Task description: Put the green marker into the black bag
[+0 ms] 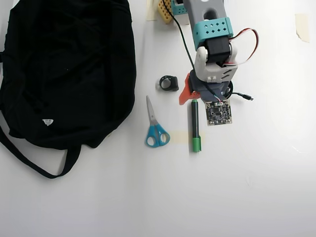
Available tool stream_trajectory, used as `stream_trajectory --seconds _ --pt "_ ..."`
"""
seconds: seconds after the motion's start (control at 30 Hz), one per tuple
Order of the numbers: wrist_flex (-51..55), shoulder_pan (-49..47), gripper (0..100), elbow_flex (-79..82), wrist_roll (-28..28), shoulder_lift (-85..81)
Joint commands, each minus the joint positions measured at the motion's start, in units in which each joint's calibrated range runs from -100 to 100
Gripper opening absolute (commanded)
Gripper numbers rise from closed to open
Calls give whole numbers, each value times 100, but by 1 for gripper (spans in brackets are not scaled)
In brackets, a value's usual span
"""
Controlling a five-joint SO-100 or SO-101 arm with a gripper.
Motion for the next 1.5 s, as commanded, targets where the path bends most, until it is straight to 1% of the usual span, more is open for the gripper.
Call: stream_trajectory --seconds 0.0,0.23,0.43,0.6,0.8,1.27,1.33,1.37,1.47 --pt "11 -40 29 -609 -148 261" --pt "11 -92 28 -1031 -258 501" --pt "19 -152 28 -995 -258 618" --pt "88 -264 28 -968 -373 634" --pt "329 -279 28 -1049 -326 867" --pt "140 -286 29 -1310 -295 1290" --pt "140 -279 30 -1426 -295 1423" --pt "140 -271 32 -1516 -300 1547" --pt "140 -264 32 -1723 -300 1688"
